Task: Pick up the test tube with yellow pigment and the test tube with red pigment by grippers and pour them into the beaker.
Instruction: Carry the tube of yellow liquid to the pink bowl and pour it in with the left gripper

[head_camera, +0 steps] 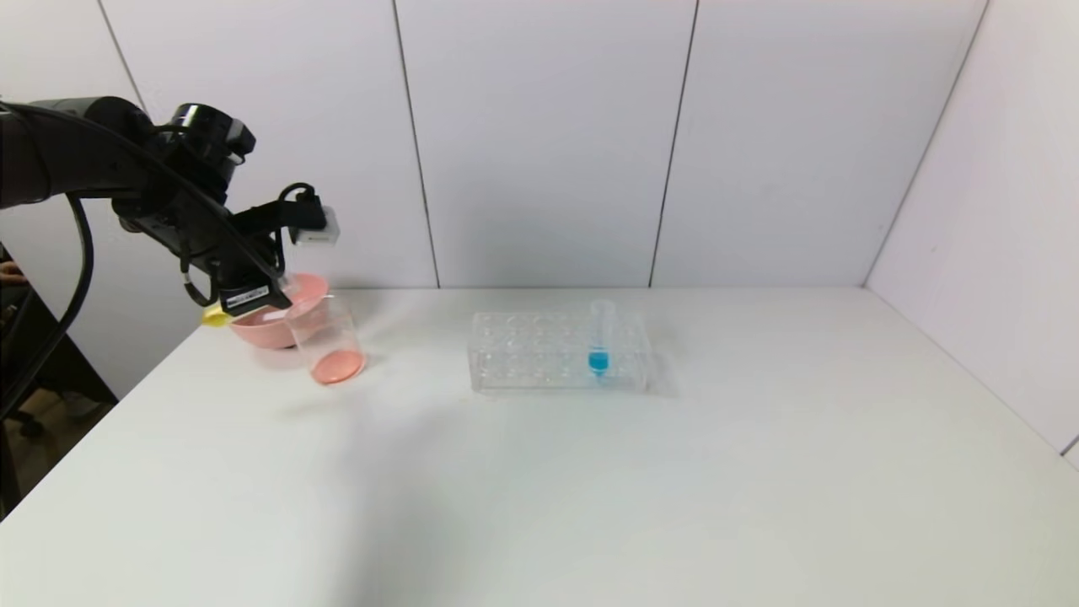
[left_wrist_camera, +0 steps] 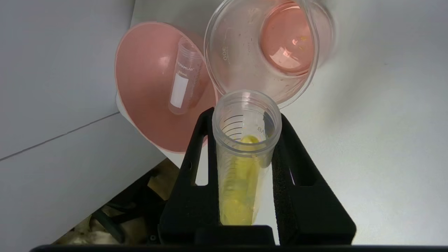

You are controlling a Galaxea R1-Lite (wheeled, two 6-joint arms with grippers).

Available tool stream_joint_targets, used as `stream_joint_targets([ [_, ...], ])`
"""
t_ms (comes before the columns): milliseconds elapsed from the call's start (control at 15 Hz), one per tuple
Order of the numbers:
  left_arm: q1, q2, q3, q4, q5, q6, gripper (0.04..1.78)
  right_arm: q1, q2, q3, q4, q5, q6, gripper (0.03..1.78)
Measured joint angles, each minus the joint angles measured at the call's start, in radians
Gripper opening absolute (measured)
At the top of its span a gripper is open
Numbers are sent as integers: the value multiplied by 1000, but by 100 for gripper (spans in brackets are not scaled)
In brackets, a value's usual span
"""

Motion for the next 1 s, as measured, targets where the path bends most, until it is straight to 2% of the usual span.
stream_joint_targets([
  [533,-25,25,-1,-7,136,4,44,0,0,0,0,0,0,171],
  [1000,-51,49,-3,-37,218,4,44,0,0,0,0,0,0,171],
])
